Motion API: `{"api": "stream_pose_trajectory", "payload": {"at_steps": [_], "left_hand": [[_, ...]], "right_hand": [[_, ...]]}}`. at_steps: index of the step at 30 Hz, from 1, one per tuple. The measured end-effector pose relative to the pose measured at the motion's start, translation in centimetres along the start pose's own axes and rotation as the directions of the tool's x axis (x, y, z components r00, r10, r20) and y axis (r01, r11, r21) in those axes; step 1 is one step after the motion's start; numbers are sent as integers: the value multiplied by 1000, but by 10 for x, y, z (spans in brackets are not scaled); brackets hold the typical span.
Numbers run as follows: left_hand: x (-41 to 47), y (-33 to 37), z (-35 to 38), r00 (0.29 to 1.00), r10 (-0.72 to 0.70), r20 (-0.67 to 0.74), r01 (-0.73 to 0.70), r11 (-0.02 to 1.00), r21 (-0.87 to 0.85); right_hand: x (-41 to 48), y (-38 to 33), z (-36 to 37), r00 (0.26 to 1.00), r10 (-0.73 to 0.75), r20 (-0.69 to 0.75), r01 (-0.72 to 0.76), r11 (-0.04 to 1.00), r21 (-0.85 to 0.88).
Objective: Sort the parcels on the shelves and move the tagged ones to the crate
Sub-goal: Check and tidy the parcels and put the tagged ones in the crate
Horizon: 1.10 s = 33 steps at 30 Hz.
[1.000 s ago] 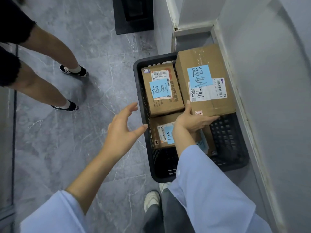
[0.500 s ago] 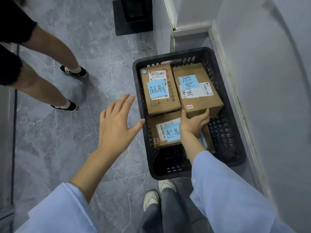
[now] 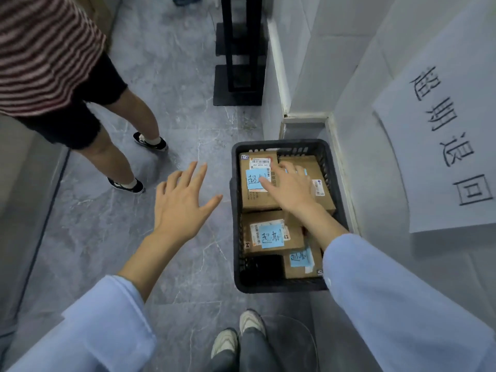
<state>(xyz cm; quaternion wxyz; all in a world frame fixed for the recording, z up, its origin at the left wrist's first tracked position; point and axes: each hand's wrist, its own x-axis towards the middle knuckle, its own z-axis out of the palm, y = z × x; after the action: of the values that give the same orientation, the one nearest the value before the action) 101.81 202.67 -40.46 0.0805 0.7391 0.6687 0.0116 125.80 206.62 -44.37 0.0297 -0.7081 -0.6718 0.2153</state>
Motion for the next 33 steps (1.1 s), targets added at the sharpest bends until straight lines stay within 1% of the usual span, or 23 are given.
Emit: {"api": "stream_pose_trajectory", "payload": {"at_steps": [2,4,7,10,14,17,20,22,25,30,33], "left_hand": [[-10,-9,-17,999,-35,1,35,999,2],[-23,-20,-35,997,-81,-9,81,997,-8],[-49,-43,-59,987,-153,-39,151,988,-36],[-79,-71,-81,965,-255,-66,250,965,-77],[-133,-116,-104,904,-415,-98,406,908,-101],[-185,-151,-124,837,-529,-142,517,848,-113],[-252,-186,-146,734,-657,-173,648,753,-110],[-304,-208,-161,649,-735,-194,729,675,-117],[-391,-236,-183,511,-821,-252,822,553,-135],[-540,-272,-217,277,-905,-323,929,338,-150],[-624,-288,-233,156,-922,-356,960,226,-166]], "right_hand": [[-6,-21,-19,993,-97,74,102,993,-64],[-13,-46,-36,978,-176,112,189,974,-125],[-26,-90,-54,948,-280,152,302,941,-155],[-40,-141,-63,902,-382,200,416,894,-168],[-63,-218,-59,819,-519,244,565,805,-183],[-89,-279,-50,741,-611,279,658,743,-120],[-130,-346,-36,635,-706,314,754,654,-54],[-164,-391,-26,537,-777,330,825,564,-14],[-221,-458,-14,370,-864,342,915,403,31],[-332,-562,2,125,-932,340,988,146,39],[-404,-615,15,-10,-940,341,999,3,38]]}}
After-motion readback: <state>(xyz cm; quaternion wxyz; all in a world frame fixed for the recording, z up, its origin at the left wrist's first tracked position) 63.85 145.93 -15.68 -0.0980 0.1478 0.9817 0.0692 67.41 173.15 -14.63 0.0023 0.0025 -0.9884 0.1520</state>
